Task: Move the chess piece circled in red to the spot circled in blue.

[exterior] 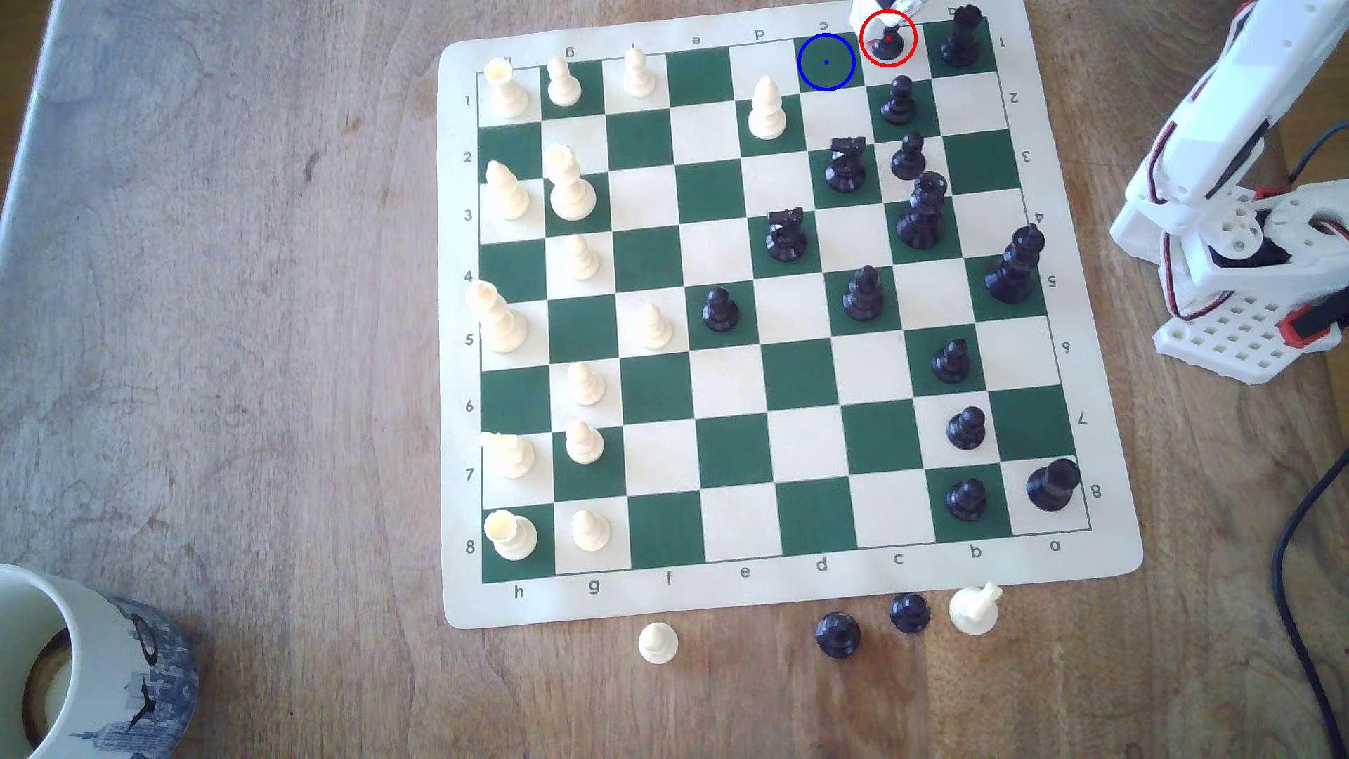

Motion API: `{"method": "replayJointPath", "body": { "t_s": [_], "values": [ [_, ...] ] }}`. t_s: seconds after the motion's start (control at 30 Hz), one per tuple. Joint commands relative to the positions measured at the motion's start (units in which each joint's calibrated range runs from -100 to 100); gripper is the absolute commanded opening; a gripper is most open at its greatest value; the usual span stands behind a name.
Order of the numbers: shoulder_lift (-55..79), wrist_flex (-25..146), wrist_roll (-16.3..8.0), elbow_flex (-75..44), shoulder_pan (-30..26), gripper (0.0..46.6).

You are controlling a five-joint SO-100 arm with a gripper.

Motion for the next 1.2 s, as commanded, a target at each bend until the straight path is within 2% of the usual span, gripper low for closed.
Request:
{"method": "replayJointPath", "body": {
  "t_s": [0.0, 0.1, 0.57, 0.8, 1.17],
  "values": [
    [-1.19, -0.61, 0.20, -0.58, -0.71, 2.9],
    [-1.27, -0.61, 0.20, -0.58, -0.71, 0.4],
    [-8.91, 5.36, 0.93, -3.57, 0.54, 0.3],
    [-12.31, 4.87, 1.32, -3.76, -1.57, 0.3],
    [-6.11, -0.45, 0.24, -6.02, -5.40, 0.3]
  ]
}}
